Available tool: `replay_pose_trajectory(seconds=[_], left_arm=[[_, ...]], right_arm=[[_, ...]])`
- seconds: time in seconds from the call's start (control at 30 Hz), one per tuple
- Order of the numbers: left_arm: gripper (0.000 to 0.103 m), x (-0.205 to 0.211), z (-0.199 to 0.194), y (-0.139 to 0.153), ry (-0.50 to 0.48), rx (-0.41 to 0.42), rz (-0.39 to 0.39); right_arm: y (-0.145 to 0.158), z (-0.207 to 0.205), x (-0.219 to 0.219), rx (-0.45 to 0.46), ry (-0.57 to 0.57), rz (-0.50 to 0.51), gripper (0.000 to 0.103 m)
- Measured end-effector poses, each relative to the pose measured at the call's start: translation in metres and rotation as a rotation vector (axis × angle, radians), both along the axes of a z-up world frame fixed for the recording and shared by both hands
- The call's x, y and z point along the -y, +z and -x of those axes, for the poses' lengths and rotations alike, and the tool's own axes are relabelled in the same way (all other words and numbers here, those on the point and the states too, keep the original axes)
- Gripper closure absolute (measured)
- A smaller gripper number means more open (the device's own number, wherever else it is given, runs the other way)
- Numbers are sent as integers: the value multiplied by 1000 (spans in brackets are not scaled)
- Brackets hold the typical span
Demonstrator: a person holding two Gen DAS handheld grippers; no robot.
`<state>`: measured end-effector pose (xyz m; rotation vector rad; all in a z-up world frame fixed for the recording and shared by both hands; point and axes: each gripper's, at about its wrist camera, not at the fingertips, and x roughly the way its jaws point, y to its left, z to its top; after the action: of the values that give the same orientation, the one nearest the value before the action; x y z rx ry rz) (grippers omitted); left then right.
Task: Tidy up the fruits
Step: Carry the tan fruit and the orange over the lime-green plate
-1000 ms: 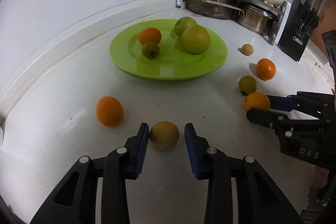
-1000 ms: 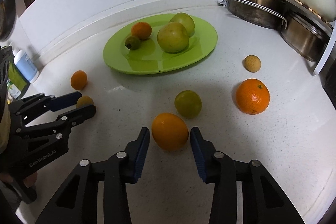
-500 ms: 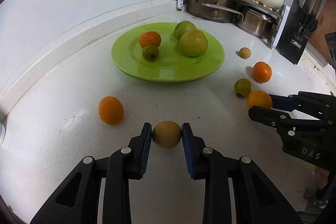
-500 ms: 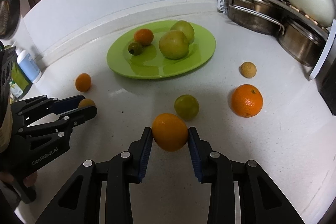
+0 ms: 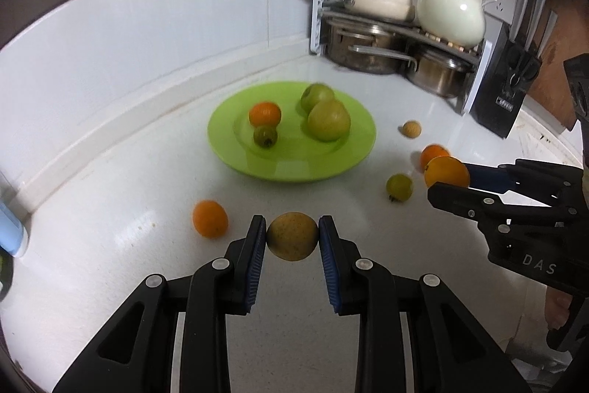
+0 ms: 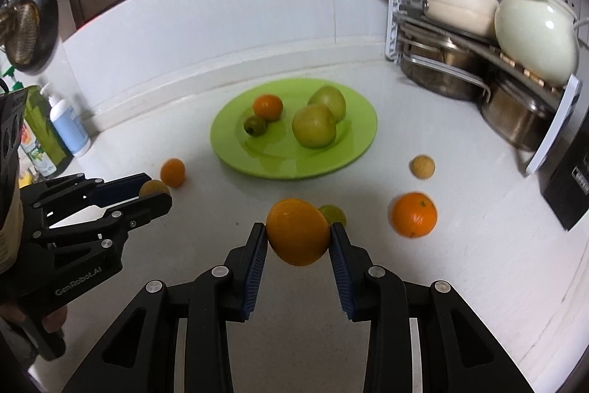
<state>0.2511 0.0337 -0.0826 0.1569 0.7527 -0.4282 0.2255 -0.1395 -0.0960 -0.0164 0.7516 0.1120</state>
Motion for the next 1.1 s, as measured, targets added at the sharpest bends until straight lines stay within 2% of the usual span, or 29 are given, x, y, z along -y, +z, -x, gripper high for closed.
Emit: replay_pose_trajectory(seconds=[0.4,0.7,1.1], left_arm=[[73,6,-10,39,15,81,0],[73,14,-45,62,17,111,5],[73,26,-105,69,7,91,-13]], right_arm=[[42,-9,1,103,42,2,68],[74,-39,1,173,68,25,68],[89,-102,0,158,131,50,68]])
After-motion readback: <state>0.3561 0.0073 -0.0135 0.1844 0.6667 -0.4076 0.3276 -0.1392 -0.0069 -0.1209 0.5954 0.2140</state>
